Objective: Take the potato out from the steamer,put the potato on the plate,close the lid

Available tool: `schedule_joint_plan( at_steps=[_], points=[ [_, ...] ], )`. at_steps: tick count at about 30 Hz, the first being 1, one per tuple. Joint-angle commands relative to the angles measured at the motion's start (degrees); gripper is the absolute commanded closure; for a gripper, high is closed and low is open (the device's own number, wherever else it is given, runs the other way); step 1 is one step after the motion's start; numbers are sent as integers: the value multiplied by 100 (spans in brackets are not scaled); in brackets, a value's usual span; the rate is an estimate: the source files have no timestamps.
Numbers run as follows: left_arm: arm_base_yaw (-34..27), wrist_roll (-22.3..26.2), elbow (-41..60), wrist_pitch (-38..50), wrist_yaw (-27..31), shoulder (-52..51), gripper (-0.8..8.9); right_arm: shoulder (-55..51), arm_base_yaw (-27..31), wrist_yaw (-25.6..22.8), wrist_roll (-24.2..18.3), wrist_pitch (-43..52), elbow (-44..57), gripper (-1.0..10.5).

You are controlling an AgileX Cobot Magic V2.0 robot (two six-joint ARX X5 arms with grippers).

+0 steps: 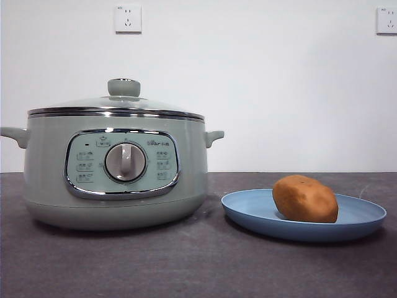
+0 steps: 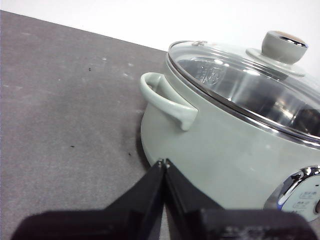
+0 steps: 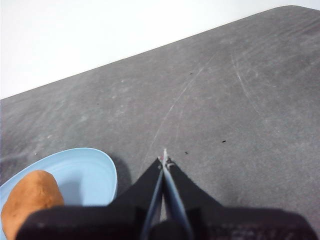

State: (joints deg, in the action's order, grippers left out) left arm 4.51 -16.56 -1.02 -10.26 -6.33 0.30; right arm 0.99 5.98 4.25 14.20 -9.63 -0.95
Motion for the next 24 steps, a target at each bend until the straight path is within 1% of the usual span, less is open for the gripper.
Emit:
schedule_joint_plan(
  at_steps=[1,24],
  points=[
    [-13,24,79,11,22,-9,816,4,-9,-17,31,-52,63,947],
    [-13,24,79,11,22,-9,816,4,-9,-20,33,-52,63,947]
  ],
)
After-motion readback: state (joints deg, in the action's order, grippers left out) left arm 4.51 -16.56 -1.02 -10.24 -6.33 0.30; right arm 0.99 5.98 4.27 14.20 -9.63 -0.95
